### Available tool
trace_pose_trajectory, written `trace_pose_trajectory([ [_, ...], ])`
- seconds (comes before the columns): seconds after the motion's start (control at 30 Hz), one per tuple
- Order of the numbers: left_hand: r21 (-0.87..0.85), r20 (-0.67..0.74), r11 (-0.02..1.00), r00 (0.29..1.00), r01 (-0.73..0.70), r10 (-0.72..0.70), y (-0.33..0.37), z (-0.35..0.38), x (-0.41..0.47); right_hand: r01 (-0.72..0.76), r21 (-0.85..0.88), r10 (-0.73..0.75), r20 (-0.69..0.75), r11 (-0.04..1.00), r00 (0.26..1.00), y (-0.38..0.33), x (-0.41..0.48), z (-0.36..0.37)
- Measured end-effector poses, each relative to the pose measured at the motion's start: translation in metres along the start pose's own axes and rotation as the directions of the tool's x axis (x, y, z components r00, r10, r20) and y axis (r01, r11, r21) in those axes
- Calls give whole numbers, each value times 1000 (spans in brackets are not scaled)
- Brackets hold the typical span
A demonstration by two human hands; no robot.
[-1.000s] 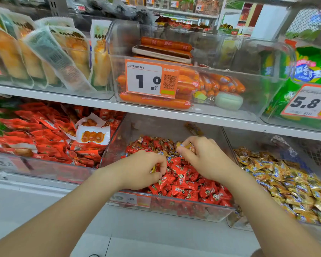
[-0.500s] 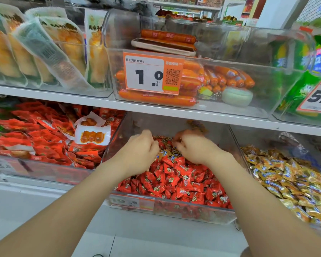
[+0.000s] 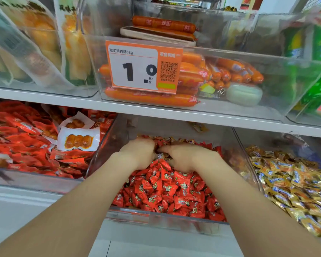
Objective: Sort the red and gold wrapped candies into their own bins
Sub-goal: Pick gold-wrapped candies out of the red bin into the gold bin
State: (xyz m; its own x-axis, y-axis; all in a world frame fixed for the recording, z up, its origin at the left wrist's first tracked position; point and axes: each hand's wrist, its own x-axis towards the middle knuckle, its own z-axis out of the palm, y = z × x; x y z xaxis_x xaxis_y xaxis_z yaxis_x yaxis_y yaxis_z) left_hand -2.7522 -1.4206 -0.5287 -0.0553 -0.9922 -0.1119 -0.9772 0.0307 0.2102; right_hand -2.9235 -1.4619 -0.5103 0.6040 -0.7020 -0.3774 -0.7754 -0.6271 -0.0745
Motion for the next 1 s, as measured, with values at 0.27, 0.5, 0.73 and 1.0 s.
trace_pose_trajectory([
  [0.27,-13,59,1000,998,24,-23,7,1,11,-21,-29,17,-150,999,989,-2,6,6],
  [0.5,-233,-81,972,997,-37,18,10,-22,-6,80,358,59,-362,930,930,12,-21,-2],
  [0.73,-720,-144,690,989,-79,-37,37,-47,-49,147,819,256,-336,554,906,8,-79,-17],
  [1.0,-828,77,556,997,78,-24,76,-42,-84,203,979,475,-192,29,859,13,-127,-5],
])
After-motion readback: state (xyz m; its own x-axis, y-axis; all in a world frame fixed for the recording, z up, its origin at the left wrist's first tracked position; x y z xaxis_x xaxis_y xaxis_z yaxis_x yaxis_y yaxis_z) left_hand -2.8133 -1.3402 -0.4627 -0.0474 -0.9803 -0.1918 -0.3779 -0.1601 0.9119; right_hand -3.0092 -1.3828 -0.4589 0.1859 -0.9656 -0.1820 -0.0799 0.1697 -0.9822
